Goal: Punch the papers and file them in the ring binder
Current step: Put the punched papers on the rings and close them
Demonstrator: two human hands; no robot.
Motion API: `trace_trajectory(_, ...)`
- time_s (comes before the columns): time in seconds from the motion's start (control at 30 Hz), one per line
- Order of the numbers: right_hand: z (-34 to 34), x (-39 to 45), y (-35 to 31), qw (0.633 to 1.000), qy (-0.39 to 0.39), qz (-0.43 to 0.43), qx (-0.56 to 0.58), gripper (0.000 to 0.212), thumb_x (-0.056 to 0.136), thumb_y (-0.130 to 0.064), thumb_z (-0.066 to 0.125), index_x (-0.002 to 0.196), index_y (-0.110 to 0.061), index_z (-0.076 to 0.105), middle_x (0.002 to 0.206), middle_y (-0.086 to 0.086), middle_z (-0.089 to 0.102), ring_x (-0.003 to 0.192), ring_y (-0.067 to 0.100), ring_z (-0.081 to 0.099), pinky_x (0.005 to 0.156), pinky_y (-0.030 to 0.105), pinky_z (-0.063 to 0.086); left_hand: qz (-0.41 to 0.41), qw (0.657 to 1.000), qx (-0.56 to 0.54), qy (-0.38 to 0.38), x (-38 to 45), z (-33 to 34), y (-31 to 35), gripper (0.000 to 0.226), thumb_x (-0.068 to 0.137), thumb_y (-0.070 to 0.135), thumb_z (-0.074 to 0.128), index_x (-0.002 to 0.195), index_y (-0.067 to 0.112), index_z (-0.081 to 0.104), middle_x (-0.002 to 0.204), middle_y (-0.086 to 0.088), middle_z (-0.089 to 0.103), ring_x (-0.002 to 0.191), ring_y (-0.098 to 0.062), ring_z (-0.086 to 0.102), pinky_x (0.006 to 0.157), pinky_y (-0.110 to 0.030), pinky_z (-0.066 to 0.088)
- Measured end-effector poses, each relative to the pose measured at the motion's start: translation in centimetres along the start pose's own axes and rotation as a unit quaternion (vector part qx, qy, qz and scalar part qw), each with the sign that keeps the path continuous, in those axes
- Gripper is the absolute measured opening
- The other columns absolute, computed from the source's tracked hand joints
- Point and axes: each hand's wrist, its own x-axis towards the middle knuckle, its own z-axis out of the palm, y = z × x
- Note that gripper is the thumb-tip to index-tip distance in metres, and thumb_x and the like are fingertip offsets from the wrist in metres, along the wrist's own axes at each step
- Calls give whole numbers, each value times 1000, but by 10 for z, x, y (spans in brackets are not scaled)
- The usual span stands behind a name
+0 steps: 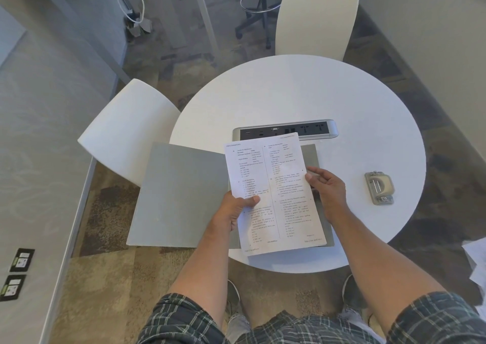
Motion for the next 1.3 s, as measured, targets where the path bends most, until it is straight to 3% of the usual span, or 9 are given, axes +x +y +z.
trace_trajectory(0.23,1,1,1,999,-8,16,-38,17,91,-27,79,101,-12,80,99,8,82,78,19,75,69,31,58,-1,1000,17,-4,0,-2,-2,48,82,-5,81,127,2,67,124,-16,74,109,-35,74,96,-56,58)
trace_trajectory(0.33,1,1,-1,1000,-11,19,-22,12,89,-24,81,93,-13,80,96,11,82,78,20,77,64,23,59,-5,1000,12,-16,-1,-2,-2,48,83,-5,80,128,3,67,123,-17,74,111,-38,72,97,-59,57)
trace_trajectory(0.5,0,-2,-3,999,-13,24,-21,13,88,-31,82,86,-18,81,95,10,82,78,19,76,66,24,58,-1,1000,-1,-15,-1,-1,-1,44,80,-2,83,121,10,71,119,-11,77,99,-23,78,74,-35,63)
trace_trajectory(0.6,1,-3,-4,999,-6,53,-9,23,91,-39,78,81,-18,80,96,10,81,74,18,73,69,31,53,-2,1000,0,-25,-1,-1,-1,46,81,-3,82,124,8,70,119,-11,77,96,-19,79,69,-30,63)
trace_trajectory(0.7,3,-3,-5,996,-23,80,26,27,95,-39,73,87,-14,80,94,10,80,73,21,72,66,33,54,-5,999,-2,-37,0,-1,-1,48,82,-4,81,127,6,69,120,-11,77,102,-23,77,76,-36,64)
trace_trajectory(0.8,3,-4,-6,994,-31,91,55,27,97,-36,69,90,-13,81,89,8,78,74,24,67,68,35,50,-9,999,-11,-41,1,-2,-1,52,83,-5,80,132,3,66,124,-16,74,114,-33,72,96,-53,58)
trace_trajectory(0.93,4,-4,-7,992,-39,95,75,30,92,-40,72,96,-12,82,101,15,77,86,34,66,79,44,50,-9,998,-19,-50,2,-1,-1,52,84,-6,78,133,3,65,124,-16,74,114,-35,72,93,-53,60)
trace_trajectory(1.07,4,-3,-9,989,-53,103,96,33,94,-39,71,104,-9,80,114,22,73,96,40,67,83,48,53,-9,998,-22,-51,3,0,-2,53,85,-9,75,136,0,62,131,-21,70,122,-40,66,106,-63,49)
trace_trajectory(1.3,7,-2,-14,992,-6,93,85,24,95,-29,74,101,-7,80,99,16,79,87,36,68,72,39,57,-8,998,-41,-42,5,3,-3,52,86,-9,75,135,-2,62,131,-22,69,123,-42,65,108,-65,47)
